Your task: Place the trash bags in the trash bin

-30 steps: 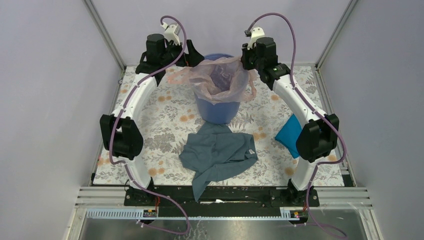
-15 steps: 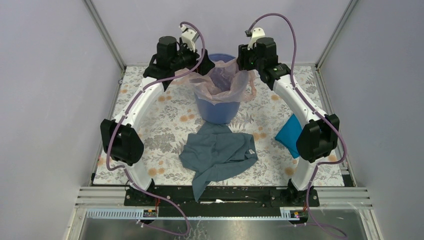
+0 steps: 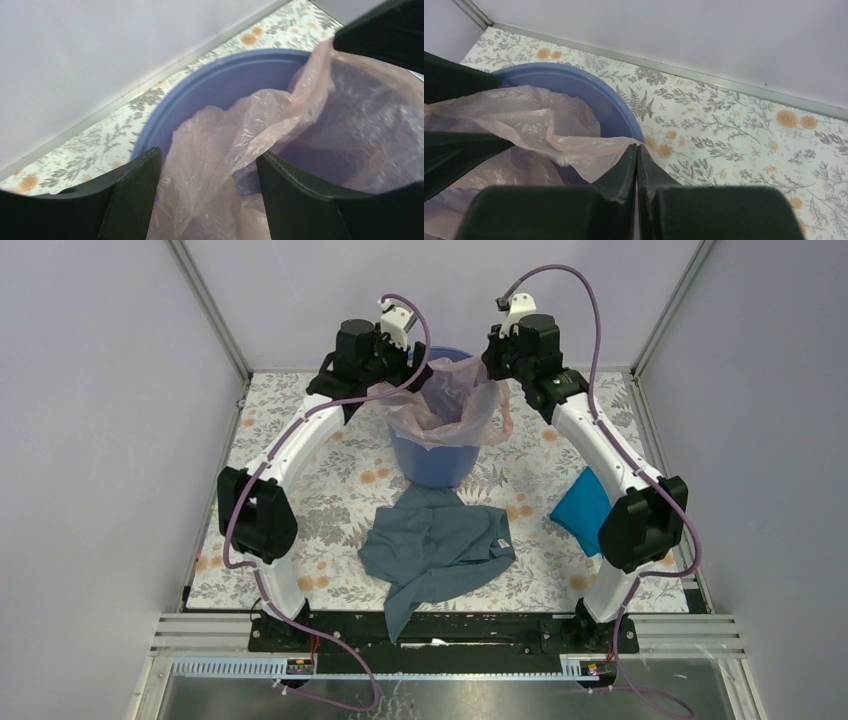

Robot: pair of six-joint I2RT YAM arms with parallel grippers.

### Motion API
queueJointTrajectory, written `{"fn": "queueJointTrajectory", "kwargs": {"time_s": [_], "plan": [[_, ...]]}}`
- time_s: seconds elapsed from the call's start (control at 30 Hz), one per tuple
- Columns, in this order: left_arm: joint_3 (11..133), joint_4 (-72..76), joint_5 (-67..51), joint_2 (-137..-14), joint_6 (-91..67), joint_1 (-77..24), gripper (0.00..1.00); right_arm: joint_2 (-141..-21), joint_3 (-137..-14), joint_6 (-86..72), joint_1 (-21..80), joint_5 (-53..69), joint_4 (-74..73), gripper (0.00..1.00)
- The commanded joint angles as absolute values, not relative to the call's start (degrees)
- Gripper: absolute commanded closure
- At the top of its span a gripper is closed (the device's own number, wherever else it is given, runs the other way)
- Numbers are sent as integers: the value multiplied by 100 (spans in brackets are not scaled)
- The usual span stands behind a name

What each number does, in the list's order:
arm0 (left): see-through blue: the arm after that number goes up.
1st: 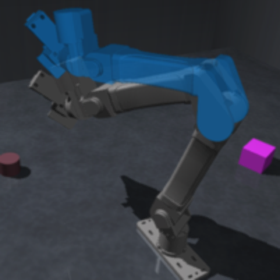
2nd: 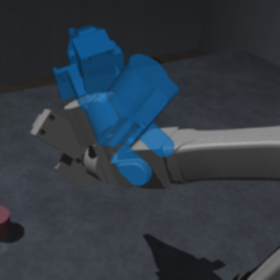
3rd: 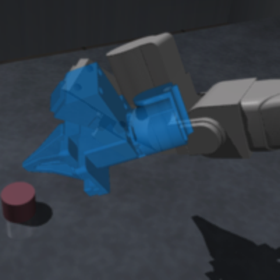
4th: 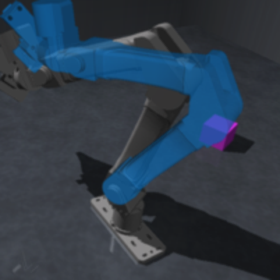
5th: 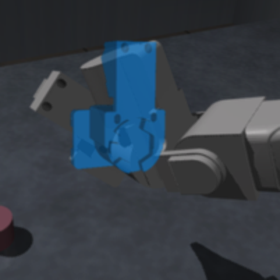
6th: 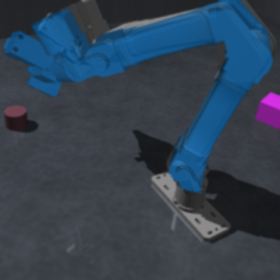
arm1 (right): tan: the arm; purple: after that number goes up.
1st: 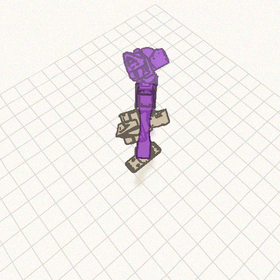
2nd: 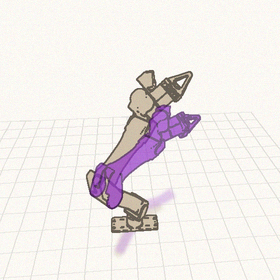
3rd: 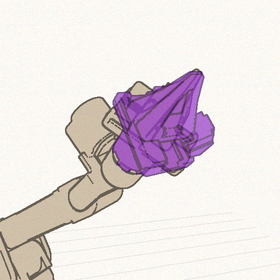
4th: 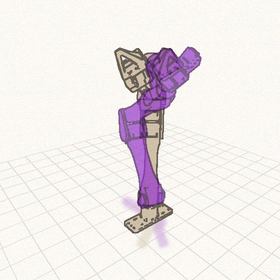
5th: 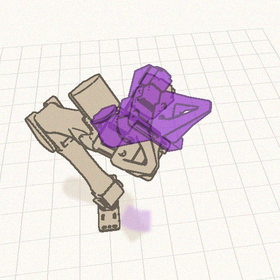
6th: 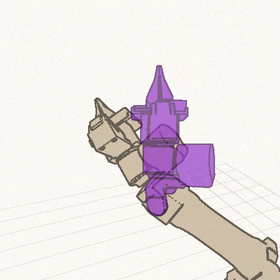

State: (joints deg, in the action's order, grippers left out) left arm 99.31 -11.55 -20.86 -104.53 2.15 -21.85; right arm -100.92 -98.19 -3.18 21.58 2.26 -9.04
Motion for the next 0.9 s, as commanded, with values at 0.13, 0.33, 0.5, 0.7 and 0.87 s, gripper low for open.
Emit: {"fn": "queueJointTrajectory", "kwargs": {"time_s": [0.13, 0.33, 0.5, 0.7, 0.87], "plan": [[10176, -266, -1218, -10511, 34, -2171, 45, -10458, -10451, -535, 2058, 435, -571, 100], [10575, -396, -933, -10846, 13, -2154, 70, -10830, -10813, -687, 1942, 590, -518, 100], [10831, -340, -812, -11102, -274, -2103, 81, -11197, -11143, -799, 1858, 693, -434, 100], [11324, -611, -746, -11518, -649, -1925, 93, -11652, -11486, -927, 1789, 879, -454, 100], [11367, -644, -1031, -11546, -1198, -1626, 97, -11707, -11440, -1020, 1784, 1003, -351, 100]]}}
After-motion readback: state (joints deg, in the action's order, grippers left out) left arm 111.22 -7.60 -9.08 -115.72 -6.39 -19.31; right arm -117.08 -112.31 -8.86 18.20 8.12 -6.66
